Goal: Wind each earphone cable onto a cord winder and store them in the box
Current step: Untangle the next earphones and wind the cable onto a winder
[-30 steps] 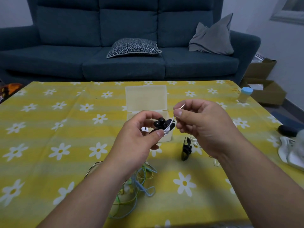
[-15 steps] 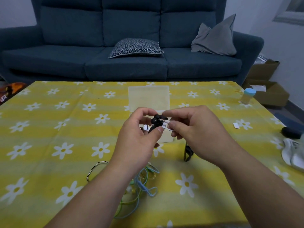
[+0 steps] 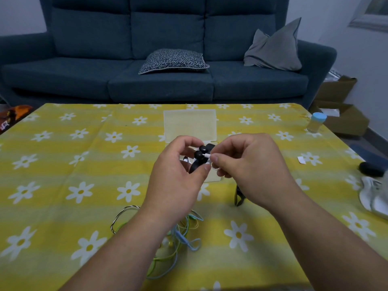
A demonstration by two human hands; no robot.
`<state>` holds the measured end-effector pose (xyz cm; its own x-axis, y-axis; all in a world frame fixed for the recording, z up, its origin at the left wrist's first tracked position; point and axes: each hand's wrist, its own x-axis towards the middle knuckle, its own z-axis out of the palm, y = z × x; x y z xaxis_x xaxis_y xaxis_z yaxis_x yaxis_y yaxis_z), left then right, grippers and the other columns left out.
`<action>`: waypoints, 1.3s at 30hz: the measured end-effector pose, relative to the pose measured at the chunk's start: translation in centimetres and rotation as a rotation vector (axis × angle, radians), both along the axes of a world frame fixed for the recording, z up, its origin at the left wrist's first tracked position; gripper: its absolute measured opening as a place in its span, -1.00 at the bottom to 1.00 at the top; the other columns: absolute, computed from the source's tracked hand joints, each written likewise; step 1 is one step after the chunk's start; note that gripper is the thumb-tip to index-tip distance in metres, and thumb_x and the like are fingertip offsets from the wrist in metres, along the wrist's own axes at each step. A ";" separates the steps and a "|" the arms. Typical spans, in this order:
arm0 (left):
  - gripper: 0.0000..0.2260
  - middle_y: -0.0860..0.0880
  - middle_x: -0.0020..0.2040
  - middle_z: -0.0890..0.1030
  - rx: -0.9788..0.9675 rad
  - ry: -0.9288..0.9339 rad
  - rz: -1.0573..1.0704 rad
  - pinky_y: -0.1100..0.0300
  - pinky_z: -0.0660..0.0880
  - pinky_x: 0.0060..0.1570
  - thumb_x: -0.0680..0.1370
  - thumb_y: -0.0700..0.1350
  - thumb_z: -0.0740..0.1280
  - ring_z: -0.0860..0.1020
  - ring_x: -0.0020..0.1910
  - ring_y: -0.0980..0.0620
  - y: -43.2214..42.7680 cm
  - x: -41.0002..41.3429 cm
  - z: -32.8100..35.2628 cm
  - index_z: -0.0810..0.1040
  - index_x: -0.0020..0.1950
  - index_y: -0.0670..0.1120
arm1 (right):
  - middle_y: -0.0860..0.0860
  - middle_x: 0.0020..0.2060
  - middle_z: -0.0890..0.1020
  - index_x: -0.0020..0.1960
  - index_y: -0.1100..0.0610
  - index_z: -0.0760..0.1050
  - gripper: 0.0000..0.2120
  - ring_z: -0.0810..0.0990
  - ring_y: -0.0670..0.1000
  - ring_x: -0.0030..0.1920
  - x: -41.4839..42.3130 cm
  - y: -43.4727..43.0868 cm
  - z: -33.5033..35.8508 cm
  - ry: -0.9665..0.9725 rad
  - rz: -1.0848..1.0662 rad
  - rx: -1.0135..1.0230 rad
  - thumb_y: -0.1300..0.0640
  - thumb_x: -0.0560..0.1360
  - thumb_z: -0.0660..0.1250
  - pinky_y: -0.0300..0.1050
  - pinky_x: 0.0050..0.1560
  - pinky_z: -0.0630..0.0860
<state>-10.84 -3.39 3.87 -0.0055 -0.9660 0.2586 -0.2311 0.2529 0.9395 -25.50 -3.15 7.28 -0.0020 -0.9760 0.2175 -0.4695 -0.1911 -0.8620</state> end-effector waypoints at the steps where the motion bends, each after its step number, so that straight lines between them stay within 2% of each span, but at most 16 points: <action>1: -0.68 0.20 -0.10 0.58 -0.002 0.001 0.003 0.08 0.61 -0.23 0.46 -0.22 0.48 0.60 -0.26 0.04 0.0 0.0 0.0 0.53 0.04 0.16 | 0.01 -0.41 0.67 -0.25 0.10 0.65 -0.86 0.66 0.00 -0.39 0.0 0.0 0.0 -0.003 -0.007 -0.002 0.27 0.45 0.47 0.12 -0.24 0.64; 3: -0.67 0.18 -0.09 0.58 -0.004 0.000 0.010 0.09 0.60 -0.22 0.46 -0.23 0.48 0.59 -0.26 0.05 -0.1 -0.1 -0.1 0.53 0.04 0.16 | 0.02 -0.40 0.67 -0.22 0.11 0.65 -0.88 0.66 0.00 -0.39 -0.1 -0.1 0.1 -0.001 -0.006 0.005 0.28 0.46 0.47 0.07 -0.24 0.64; 7: -0.67 0.12 -0.06 0.58 0.023 -0.001 0.013 -0.09 0.61 -0.14 0.47 -0.25 0.48 0.60 -0.24 -0.01 -0.3 -0.2 -0.5 0.53 0.03 0.16 | 0.02 -0.36 0.68 -0.03 0.08 0.65 -0.87 0.67 -0.09 -0.35 -1.0 -0.1 0.8 0.114 0.124 0.102 0.28 0.49 0.44 -0.24 -0.30 0.57; 10: -0.64 0.16 -0.09 0.58 0.044 0.012 0.007 -0.16 0.60 -0.12 0.46 -0.26 0.47 0.60 -0.20 -0.09 -0.2 -0.3 -0.6 0.53 0.05 0.18 | 0.07 -0.35 0.69 -0.08 0.15 0.67 -0.88 0.64 -0.11 -0.38 -1.8 -0.4 1.1 0.068 0.102 0.121 0.32 0.52 0.39 -0.31 -0.34 0.55; 14: -0.68 0.18 -0.07 0.61 0.038 0.021 0.018 -0.14 0.60 -0.12 0.45 -0.26 0.49 0.59 -0.19 -0.13 -0.2 -0.4 -0.4 0.54 0.02 0.13 | 0.11 -0.30 0.69 -0.09 0.22 0.63 -0.85 0.63 -0.03 -0.35 -1.7 -0.6 0.5 -0.084 0.082 0.138 0.38 0.55 0.32 -0.22 -0.30 0.60; 18: -0.76 0.15 -0.10 0.65 0.095 0.108 0.032 -0.15 0.62 -0.12 0.46 -0.27 0.48 0.61 -0.26 -0.05 -0.1 -0.4 -0.2 0.59 -0.01 0.04 | 0.12 -0.30 0.65 0.08 0.21 0.60 -0.81 0.61 0.00 -0.33 -2.1 -0.7 0.5 -0.267 0.136 0.171 0.40 0.55 0.31 -0.17 -0.25 0.61; 19: -0.77 0.14 -0.10 0.65 0.102 0.111 0.033 -0.15 0.62 -0.12 0.46 -0.27 0.48 0.62 -0.25 -0.05 0.0 -0.4 -0.2 0.60 -0.02 0.04 | 0.11 -0.31 0.64 0.09 0.20 0.61 -0.80 0.61 -0.01 -0.33 -2.1 -0.7 0.4 -0.267 0.148 0.179 0.40 0.55 0.30 -0.18 -0.24 0.61; 23: -0.77 0.09 -0.15 0.67 0.084 0.068 0.038 -0.09 0.63 -0.13 0.44 -0.24 0.50 0.63 -0.21 -0.07 0.2 -0.3 -0.1 0.63 -0.06 0.08 | 0.05 -0.34 0.63 -0.10 0.20 0.64 -0.89 0.59 -0.05 -0.33 -2.3 -1.0 0.2 -0.204 0.054 0.131 0.33 0.53 0.36 -0.16 -0.27 0.60; 26: -0.76 0.15 -0.09 0.65 0.024 -0.043 0.017 0.20 0.57 -0.23 0.43 -0.23 0.51 0.59 -0.22 0.11 0.5 -0.3 0.1 0.64 -0.04 0.10 | 0.13 -0.34 0.59 -0.15 0.17 0.63 -0.95 0.50 -0.07 -0.40 -2.2 -1.2 0.1 -0.103 -0.010 0.081 0.27 0.49 0.43 -0.16 -0.37 0.51; 28: -0.76 0.16 -0.08 0.62 -0.026 -0.127 0.006 0.33 0.51 -0.25 0.42 -0.23 0.52 0.55 -0.20 0.16 0.7 -0.4 0.1 0.65 -0.04 0.09 | 0.08 -0.38 0.60 -0.17 0.16 0.63 -0.92 0.54 -0.06 -0.42 -1.9 -1.2 0.0 -0.119 -0.007 0.085 0.29 0.48 0.43 -0.17 -0.39 0.49; 30: -0.77 0.17 -0.09 0.59 -0.078 -0.206 0.004 0.32 0.51 -0.21 0.40 -0.22 0.54 0.53 -0.17 0.17 0.9 -0.6 0.1 0.67 -0.04 0.07 | 0.04 -0.41 0.62 -0.21 0.14 0.62 -0.88 0.57 -0.03 -0.41 -1.6 -1.1 -0.1 -0.107 -0.014 0.082 0.31 0.46 0.44 -0.14 -0.39 0.50; 34: -0.75 0.17 -0.12 0.57 -0.168 -0.322 -0.006 0.36 0.48 -0.18 0.38 -0.26 0.52 0.53 -0.16 0.21 1.2 -1.0 0.0 0.69 -0.04 0.04 | 0.01 -0.47 0.61 -0.25 0.12 0.60 -0.90 0.52 -0.01 -0.46 -1.2 -1.2 -0.3 -0.022 -0.075 0.053 0.24 0.38 0.50 0.06 -0.31 0.54; 37: -0.79 0.16 -0.17 0.56 -0.185 -0.344 0.099 0.28 0.49 -0.21 0.37 -0.21 0.54 0.54 -0.20 0.16 1.2 -1.2 -0.2 0.67 -0.10 0.05 | -0.03 -0.41 0.66 -0.28 0.07 0.63 -0.91 0.61 0.01 -0.37 -0.7 -0.9 -0.1 0.062 -0.093 -0.016 0.19 0.39 0.48 0.04 -0.26 0.59; 39: -0.83 0.14 -0.17 0.55 -0.187 -0.308 0.177 0.23 0.49 -0.24 0.38 -0.17 0.54 0.54 -0.23 0.14 1.1 -1.2 -0.3 0.63 -0.12 0.03 | -0.08 -0.35 0.69 -0.26 0.04 0.67 -0.90 0.66 -0.06 -0.28 -0.1 -0.6 0.0 0.050 -0.066 -0.044 0.17 0.42 0.48 -0.04 -0.20 0.61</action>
<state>-12.02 -2.27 3.56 0.0518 -0.8954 0.4422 -0.5500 0.3440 0.7610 -25.64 -3.71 7.30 -0.0539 -0.9637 0.2617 -0.5248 -0.1956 -0.8284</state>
